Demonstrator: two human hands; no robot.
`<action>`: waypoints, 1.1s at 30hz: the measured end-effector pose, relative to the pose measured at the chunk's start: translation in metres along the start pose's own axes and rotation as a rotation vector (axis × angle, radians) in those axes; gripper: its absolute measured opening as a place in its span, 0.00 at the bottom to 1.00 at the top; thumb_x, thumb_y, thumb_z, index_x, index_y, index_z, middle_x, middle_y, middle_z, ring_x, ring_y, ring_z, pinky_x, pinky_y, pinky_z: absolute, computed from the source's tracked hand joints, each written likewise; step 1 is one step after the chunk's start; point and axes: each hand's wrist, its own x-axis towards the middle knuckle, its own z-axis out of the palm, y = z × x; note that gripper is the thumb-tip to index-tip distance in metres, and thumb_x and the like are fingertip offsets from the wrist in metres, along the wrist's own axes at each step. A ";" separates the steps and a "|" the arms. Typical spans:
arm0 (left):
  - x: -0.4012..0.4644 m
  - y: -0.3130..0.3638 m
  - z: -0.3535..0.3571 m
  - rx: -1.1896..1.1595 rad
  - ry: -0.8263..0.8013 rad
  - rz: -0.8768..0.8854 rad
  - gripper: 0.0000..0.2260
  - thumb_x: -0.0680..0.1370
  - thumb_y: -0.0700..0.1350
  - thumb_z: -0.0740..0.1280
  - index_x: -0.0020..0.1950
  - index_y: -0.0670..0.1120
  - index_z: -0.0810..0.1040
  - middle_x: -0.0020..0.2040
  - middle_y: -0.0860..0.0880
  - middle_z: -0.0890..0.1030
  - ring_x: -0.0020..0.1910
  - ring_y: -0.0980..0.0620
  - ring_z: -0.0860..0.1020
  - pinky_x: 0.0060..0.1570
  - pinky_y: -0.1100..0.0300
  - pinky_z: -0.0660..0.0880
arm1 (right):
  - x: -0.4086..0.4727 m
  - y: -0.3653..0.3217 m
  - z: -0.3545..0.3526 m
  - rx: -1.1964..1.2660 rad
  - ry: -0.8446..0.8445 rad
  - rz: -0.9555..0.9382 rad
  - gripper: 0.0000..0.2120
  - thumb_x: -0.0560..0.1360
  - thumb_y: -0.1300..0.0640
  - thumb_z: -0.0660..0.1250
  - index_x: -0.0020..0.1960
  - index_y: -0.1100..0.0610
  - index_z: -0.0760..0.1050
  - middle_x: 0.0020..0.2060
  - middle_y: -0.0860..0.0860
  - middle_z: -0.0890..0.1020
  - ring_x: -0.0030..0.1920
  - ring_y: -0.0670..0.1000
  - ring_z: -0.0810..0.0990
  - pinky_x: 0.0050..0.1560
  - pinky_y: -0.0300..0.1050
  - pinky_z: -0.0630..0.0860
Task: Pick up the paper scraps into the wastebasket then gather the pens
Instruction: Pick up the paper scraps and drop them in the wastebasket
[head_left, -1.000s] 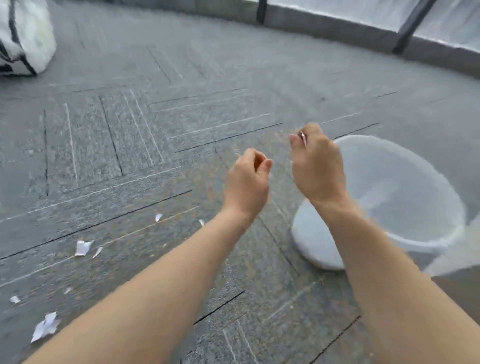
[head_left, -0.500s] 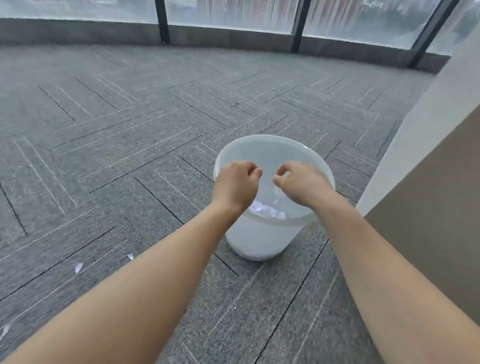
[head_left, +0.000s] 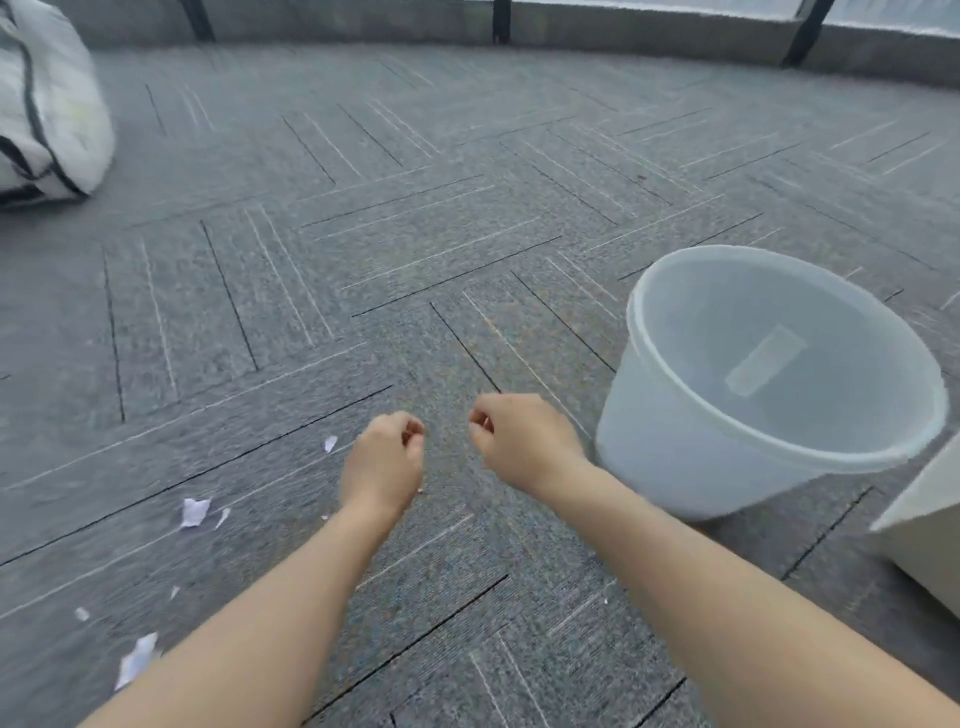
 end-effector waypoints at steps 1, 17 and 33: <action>-0.004 -0.025 -0.002 0.038 -0.020 -0.077 0.06 0.78 0.45 0.61 0.50 0.50 0.77 0.51 0.49 0.79 0.52 0.48 0.77 0.45 0.53 0.75 | 0.006 -0.002 0.022 -0.014 -0.089 0.021 0.09 0.78 0.54 0.59 0.50 0.53 0.77 0.46 0.51 0.83 0.49 0.54 0.79 0.44 0.49 0.78; -0.017 -0.148 -0.007 0.084 -0.049 -0.278 0.06 0.76 0.48 0.69 0.51 0.49 0.77 0.49 0.53 0.75 0.46 0.53 0.73 0.45 0.59 0.69 | 0.097 -0.020 0.177 -0.071 -0.135 0.157 0.08 0.80 0.53 0.60 0.54 0.58 0.71 0.52 0.55 0.76 0.43 0.53 0.74 0.42 0.47 0.70; -0.014 -0.168 -0.016 0.010 0.100 -0.352 0.06 0.80 0.42 0.60 0.44 0.45 0.71 0.40 0.48 0.76 0.38 0.49 0.74 0.33 0.57 0.65 | 0.087 -0.074 0.192 -0.094 -0.453 -0.331 0.03 0.79 0.57 0.64 0.48 0.57 0.75 0.43 0.52 0.81 0.44 0.53 0.79 0.46 0.50 0.78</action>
